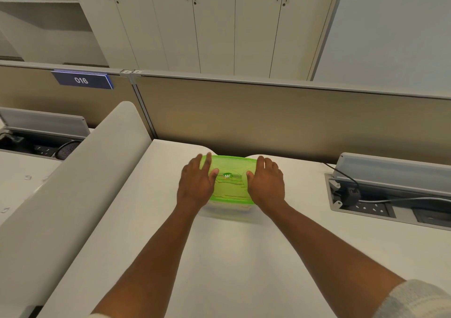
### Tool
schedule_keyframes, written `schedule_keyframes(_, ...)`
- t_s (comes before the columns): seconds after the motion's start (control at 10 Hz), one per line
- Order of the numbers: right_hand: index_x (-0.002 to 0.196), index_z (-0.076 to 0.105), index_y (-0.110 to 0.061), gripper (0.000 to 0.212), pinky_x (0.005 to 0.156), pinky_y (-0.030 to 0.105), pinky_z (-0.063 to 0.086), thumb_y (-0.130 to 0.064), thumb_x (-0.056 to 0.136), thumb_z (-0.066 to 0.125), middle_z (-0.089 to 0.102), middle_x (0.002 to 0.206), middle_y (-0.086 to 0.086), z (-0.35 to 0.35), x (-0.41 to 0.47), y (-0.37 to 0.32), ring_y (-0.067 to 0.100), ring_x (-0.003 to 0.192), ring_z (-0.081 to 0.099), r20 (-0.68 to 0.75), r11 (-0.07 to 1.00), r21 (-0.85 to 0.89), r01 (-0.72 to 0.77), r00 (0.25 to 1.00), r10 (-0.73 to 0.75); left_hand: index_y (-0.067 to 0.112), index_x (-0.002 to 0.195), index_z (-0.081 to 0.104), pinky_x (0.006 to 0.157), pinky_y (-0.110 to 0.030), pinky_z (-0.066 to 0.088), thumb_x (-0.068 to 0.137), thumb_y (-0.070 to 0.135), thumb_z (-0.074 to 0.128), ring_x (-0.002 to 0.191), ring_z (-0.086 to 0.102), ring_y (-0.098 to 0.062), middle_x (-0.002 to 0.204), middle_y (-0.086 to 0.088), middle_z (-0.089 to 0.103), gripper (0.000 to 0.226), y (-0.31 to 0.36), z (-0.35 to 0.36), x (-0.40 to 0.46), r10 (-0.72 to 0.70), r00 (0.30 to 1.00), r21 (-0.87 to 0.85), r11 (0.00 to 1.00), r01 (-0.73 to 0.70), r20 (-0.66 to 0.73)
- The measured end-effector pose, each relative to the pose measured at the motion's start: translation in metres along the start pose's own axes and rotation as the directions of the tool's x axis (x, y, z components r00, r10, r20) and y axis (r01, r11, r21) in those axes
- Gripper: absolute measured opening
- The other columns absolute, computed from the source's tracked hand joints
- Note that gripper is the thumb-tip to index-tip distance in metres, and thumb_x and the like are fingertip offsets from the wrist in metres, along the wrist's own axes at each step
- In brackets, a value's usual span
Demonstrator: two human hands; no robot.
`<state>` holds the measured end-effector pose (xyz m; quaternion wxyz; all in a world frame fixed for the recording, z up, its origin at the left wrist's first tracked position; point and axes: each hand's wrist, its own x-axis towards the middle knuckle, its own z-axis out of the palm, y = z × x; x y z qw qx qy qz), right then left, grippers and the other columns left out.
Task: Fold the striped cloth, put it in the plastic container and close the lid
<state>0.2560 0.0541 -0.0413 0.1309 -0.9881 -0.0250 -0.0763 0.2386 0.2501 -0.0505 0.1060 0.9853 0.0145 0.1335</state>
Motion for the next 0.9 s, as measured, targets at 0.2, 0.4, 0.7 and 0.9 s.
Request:
schedule_keyframes(0.2,0.153,0.018,-0.005,0.065,0.122,0.043,0.006,-0.041,0.101,0.031,0.014,0.162,0.015,0.020,0.003,-0.021,0.031,0.150,0.009,0.152,0.989,0.040,0.144,0.977,-0.148,0.022,0.155,0.015,0.121,-0.046,0.005,0.103,0.043,0.022,0.150,0.006,-0.026,0.164,-0.006,0.010,0.056,0.017,0.019,0.004,0.149,0.968,-0.031,0.989,-0.146,0.203)
schedule_keyframes(0.4,0.154,0.013,-0.006,0.066,0.123,0.042,0.000,-0.044,0.101,0.021,0.007,0.164,0.013,0.036,-0.006,-0.019,0.029,0.151,0.001,0.112,0.988,-0.025,0.155,0.982,-0.151,0.020,0.155,0.011,0.122,-0.046,0.003,0.102,0.044,0.019,0.151,0.003,-0.026,0.164,-0.006,0.006,0.060,0.016,0.028,0.001,0.156,0.969,0.046,0.985,-0.168,0.190)
schedule_keyframes(0.7,0.155,0.010,-0.006,0.066,0.122,0.042,-0.002,-0.044,0.102,0.020,0.004,0.164,0.014,0.027,-0.005,-0.020,0.030,0.151,-0.001,0.169,0.987,0.000,0.160,0.973,-0.158,0.012,0.155,0.002,0.123,-0.041,-0.001,0.103,0.039,0.020,0.151,-0.007,-0.023,0.164,-0.007,-0.005,0.061,0.024,0.009,0.001,0.134,0.946,0.004,0.990,-0.141,0.297)
schedule_keyframes(0.9,0.154,0.011,-0.006,0.066,0.123,0.040,0.001,-0.043,0.102,0.027,0.005,0.164,0.013,-0.004,0.002,-0.012,0.027,0.151,0.000,0.126,0.978,0.080,0.194,0.971,-0.203,0.007,0.155,0.006,0.123,-0.039,0.000,0.103,0.032,0.026,0.151,-0.006,-0.024,0.163,-0.011,-0.004,0.061,0.045,-0.026,0.010,0.191,0.957,-0.011,0.981,-0.193,0.220)
